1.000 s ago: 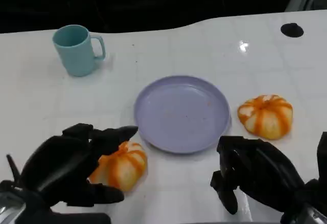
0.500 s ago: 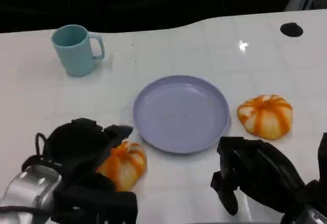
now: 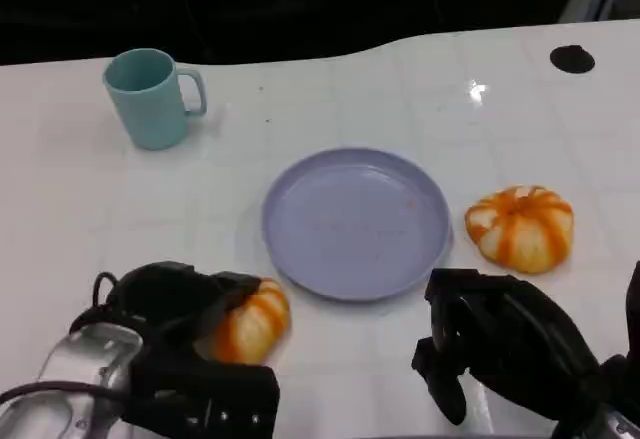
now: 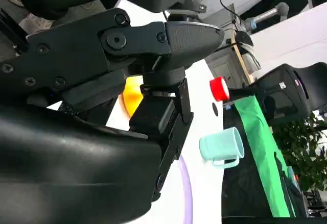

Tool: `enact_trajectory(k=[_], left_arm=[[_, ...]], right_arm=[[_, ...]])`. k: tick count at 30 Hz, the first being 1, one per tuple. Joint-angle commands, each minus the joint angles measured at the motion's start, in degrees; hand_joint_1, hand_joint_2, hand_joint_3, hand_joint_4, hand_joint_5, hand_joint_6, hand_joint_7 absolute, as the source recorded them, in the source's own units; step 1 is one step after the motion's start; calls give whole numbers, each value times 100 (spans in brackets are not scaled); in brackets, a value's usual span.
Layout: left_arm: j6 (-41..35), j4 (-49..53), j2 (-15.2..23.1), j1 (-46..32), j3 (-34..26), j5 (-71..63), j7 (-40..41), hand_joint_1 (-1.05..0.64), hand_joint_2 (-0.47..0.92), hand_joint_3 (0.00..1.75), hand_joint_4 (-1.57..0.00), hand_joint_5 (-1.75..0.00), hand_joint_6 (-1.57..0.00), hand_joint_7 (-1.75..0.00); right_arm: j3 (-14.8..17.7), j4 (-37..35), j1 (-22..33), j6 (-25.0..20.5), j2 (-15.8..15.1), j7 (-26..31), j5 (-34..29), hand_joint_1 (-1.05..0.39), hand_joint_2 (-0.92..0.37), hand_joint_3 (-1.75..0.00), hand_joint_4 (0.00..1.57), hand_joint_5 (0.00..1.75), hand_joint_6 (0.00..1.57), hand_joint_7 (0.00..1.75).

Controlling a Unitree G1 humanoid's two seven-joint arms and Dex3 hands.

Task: Grasp the bread from the table and place it into the plate.

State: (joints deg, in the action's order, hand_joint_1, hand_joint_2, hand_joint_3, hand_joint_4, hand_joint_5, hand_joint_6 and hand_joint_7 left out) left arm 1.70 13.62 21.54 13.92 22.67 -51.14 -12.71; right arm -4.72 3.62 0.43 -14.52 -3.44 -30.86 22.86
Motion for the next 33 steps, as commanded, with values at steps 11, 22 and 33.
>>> enact_trajectory(k=[11,22,33], left_arm=[[597,842,490,265,141,-223,2146,-29,92,48,-75,-174,-77,-118],[-99,-752,529,-145,-354,8,1675,-24,85,48,-82,-172,-82,-129],[357,-244,-56,122,-722,416,3159,-13,52,105,-85,-175,-65,-174]], right_arm=[[91,47,2,0,-74,41,49,-92,-92,-36,129,162,111,153],[81,-19,-34,76,-107,-5,10,-92,-92,-38,128,161,110,155],[41,-145,-33,55,-30,11,-22,-92,-92,-38,130,161,111,152]])
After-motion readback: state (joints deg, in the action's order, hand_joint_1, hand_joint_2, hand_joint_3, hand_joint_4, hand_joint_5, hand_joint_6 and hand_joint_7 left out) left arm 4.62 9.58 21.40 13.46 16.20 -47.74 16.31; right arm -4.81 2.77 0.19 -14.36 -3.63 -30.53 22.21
